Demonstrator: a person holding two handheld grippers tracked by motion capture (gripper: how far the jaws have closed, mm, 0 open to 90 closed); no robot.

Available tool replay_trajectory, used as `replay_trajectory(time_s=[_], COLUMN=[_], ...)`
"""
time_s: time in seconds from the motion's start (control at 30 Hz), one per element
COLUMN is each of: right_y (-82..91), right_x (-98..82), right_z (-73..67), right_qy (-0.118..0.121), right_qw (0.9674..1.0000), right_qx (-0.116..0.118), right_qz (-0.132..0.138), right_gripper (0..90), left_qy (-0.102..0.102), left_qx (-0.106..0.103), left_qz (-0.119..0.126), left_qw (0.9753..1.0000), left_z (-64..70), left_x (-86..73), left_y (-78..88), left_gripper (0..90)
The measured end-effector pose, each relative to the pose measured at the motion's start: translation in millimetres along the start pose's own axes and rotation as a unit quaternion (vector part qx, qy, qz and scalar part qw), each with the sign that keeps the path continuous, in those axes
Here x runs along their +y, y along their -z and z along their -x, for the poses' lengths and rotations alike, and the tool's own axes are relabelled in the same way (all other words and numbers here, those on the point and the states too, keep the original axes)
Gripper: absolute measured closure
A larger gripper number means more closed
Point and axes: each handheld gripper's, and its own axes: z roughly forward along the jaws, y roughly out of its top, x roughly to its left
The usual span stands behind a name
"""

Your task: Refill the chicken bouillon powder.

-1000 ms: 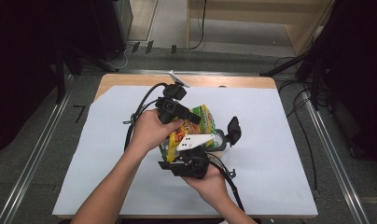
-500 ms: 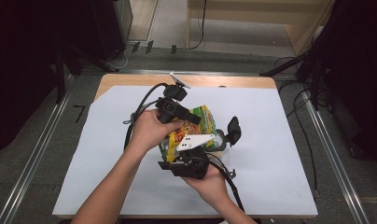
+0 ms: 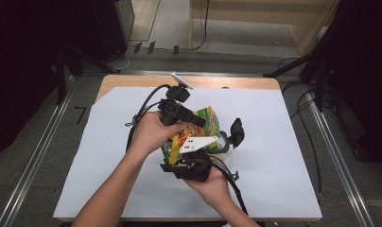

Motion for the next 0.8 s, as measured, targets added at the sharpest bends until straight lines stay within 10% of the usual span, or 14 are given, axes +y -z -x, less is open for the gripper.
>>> replay_trajectory(time_s=[0.8], right_y=[-1.3], right_x=[-1.1], right_z=[0.2], right_qy=[-0.005], right_qw=[1.0000], right_qx=[0.001], right_qz=[0.000], right_gripper=[76.2], left_qy=[0.004], left_qx=[-0.003], left_qz=[-0.003], left_qw=[1.0000], left_z=[2.5], left_x=[-0.3], left_y=[-1.8], left_gripper=[77.4])
